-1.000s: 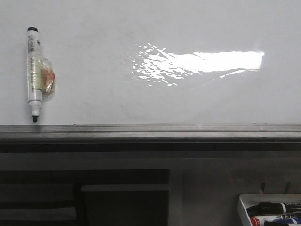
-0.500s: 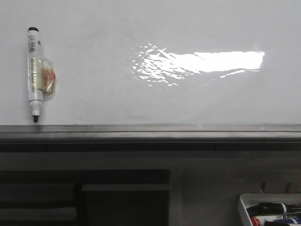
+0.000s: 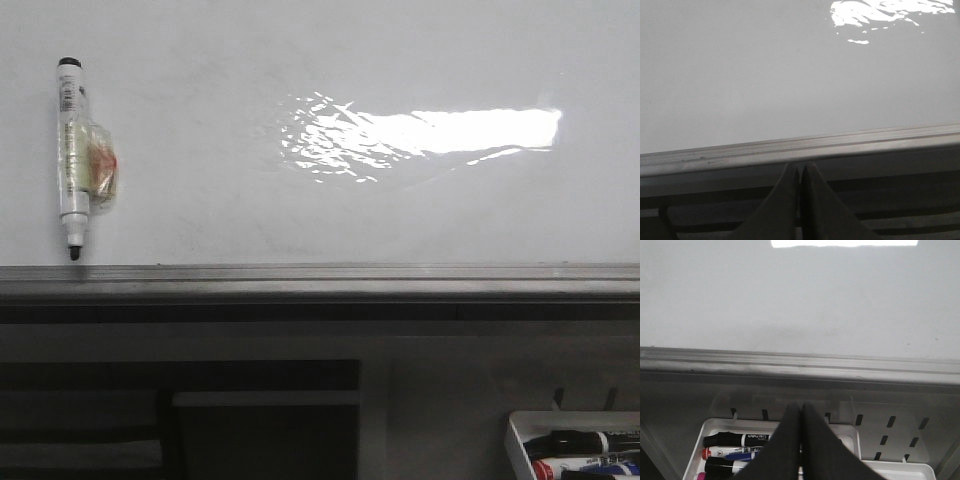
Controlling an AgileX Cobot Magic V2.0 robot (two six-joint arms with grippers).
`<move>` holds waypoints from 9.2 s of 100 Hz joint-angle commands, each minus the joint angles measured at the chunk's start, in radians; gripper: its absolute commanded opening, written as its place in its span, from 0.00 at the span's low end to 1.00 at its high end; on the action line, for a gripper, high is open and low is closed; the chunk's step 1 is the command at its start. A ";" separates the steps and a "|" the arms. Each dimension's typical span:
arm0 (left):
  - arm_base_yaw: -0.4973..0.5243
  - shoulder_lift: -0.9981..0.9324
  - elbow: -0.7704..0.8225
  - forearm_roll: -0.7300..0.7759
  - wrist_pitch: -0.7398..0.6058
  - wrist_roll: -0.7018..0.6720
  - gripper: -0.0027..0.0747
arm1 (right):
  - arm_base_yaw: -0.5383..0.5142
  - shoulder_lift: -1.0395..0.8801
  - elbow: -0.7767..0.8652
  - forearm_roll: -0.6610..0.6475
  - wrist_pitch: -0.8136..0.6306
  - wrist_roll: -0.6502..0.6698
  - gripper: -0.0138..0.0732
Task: Write number 5 on whiteboard
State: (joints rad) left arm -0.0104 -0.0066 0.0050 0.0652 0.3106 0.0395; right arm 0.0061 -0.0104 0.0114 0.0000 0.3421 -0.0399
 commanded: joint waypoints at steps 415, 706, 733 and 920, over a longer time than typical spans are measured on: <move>-0.676 1.243 -0.365 -0.503 -0.798 -0.004 0.39 | -0.004 0.318 -0.203 0.144 -0.074 -0.005 0.09; -0.676 0.976 -0.363 0.527 -0.703 -0.165 0.58 | 0.846 1.169 -0.850 0.243 -0.173 -0.018 0.09; -0.676 0.891 -0.363 0.412 -0.589 -0.165 0.58 | 0.743 1.201 -0.999 0.185 -0.062 -0.021 0.09; -0.676 0.889 -0.363 0.360 -0.595 -0.165 0.58 | 0.695 1.316 -1.067 0.215 -0.093 -0.071 0.09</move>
State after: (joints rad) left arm -0.6882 0.8960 -0.3319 0.4439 -0.2230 -0.1168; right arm 0.7074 1.3232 -1.0242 0.2250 0.3264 -0.0967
